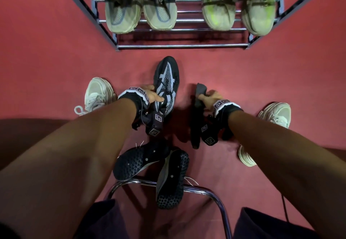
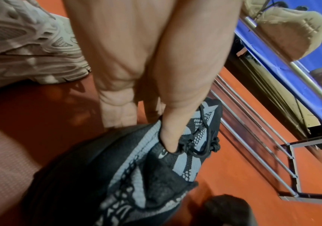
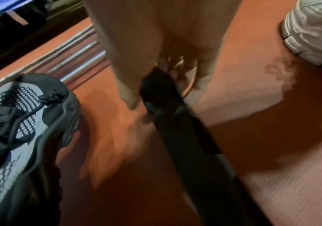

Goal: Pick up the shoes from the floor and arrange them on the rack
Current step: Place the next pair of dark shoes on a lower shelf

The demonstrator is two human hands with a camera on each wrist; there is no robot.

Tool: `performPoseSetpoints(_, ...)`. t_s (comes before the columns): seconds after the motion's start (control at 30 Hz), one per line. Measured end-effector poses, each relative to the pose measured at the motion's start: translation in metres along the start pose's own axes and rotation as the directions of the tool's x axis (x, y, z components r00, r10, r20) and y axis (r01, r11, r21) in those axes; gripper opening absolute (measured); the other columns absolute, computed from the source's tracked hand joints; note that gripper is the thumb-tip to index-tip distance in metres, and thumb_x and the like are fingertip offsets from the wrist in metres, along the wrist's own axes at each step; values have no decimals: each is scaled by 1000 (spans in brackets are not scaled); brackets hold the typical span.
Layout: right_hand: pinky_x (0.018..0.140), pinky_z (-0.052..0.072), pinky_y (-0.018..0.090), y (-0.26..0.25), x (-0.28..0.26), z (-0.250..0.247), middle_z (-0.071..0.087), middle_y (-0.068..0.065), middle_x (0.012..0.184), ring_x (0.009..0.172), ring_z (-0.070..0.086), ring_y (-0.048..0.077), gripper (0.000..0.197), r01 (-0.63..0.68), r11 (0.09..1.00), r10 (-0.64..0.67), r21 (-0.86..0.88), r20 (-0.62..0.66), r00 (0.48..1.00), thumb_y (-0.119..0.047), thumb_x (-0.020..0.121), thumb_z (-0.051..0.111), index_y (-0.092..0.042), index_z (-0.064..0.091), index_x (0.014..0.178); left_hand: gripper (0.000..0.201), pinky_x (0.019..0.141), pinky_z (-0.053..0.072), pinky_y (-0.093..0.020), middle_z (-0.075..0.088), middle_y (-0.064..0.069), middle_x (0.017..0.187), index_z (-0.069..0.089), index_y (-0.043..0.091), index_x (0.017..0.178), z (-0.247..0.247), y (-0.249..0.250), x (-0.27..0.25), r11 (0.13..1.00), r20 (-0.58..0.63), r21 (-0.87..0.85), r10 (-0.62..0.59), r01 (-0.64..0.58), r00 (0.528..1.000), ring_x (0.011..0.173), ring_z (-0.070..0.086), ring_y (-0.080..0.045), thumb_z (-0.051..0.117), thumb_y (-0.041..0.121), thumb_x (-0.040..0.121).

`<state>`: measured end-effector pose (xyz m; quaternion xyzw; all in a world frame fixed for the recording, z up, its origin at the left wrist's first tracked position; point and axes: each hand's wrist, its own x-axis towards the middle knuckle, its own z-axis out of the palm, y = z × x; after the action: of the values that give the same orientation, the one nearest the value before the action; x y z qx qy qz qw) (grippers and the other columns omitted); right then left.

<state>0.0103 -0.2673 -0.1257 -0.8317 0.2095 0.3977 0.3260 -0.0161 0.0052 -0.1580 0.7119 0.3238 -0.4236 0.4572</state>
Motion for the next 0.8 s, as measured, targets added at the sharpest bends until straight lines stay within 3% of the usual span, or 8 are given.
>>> performPoseSetpoints(0.13,40,45,20,0,-10,-1,57,1,62,49,56,15,22,31,972,-59,231,119,991,-9,94,56,-18,62,75,73,101,48,-46,65,-1,126,54,21,130,1,10,-24,999,-2,36,-8,8,1000,111,64,-25,87,25,65)
performPoseSetpoints(0.23,68,56,31,1,-16,2,70,-5,77,76,59,19,29,88,990,-112,109,240,964,2,90,56,-17,74,78,73,107,42,-44,56,-5,136,43,17,142,0,4,-26,994,-30,102,-44,47,999,122,55,-30,79,21,79)
performPoseSetpoints(0.27,77,55,33,0,-19,3,70,-2,94,85,58,20,21,101,995,-103,22,259,960,-2,91,57,-17,72,91,77,108,41,-44,52,-6,139,39,15,145,-2,0,-26,990,-37,128,-47,51,998,125,53,-30,79,23,79)
performPoseSetpoints(0.33,69,54,26,-2,-20,6,68,1,109,85,61,16,15,109,992,-88,-65,261,961,-18,93,56,-26,61,105,84,110,39,-44,49,-8,144,37,14,146,-4,-8,-25,985,-48,154,-72,78,996,128,50,-30,81,26,76)
performPoseSetpoints(0.4,59,48,20,3,-13,12,70,-11,90,75,66,11,18,178,958,-108,-225,292,950,-38,84,57,-34,62,100,81,108,42,-44,55,-7,139,45,15,141,-8,-15,-22,980,-31,176,-88,92,996,124,55,-28,84,29,71)
performPoseSetpoints(0.5,70,55,30,15,7,31,70,-14,80,77,68,16,18,163,932,-34,-325,368,929,-42,64,69,-34,64,80,82,107,43,-44,58,-3,135,49,17,138,-14,-27,-14,966,-23,235,-102,105,995,122,56,-27,83,37,66)
performPoseSetpoints(0.67,79,56,32,14,25,50,71,-8,94,81,68,17,73,118,930,-1,-349,318,948,-57,36,74,-31,68,104,105,106,44,-45,56,3,137,51,27,135,-25,-45,21,935,-22,330,-129,129,991,123,56,-25,84,64,42)
performPoseSetpoints(0.8,82,58,37,28,50,56,74,-5,96,83,71,20,85,59,945,47,-322,313,949,-54,27,81,-30,69,107,75,101,48,-46,61,-7,129,55,14,132,-26,-31,1,933,-67,345,-83,101,994,117,60,-31,77,49,69)
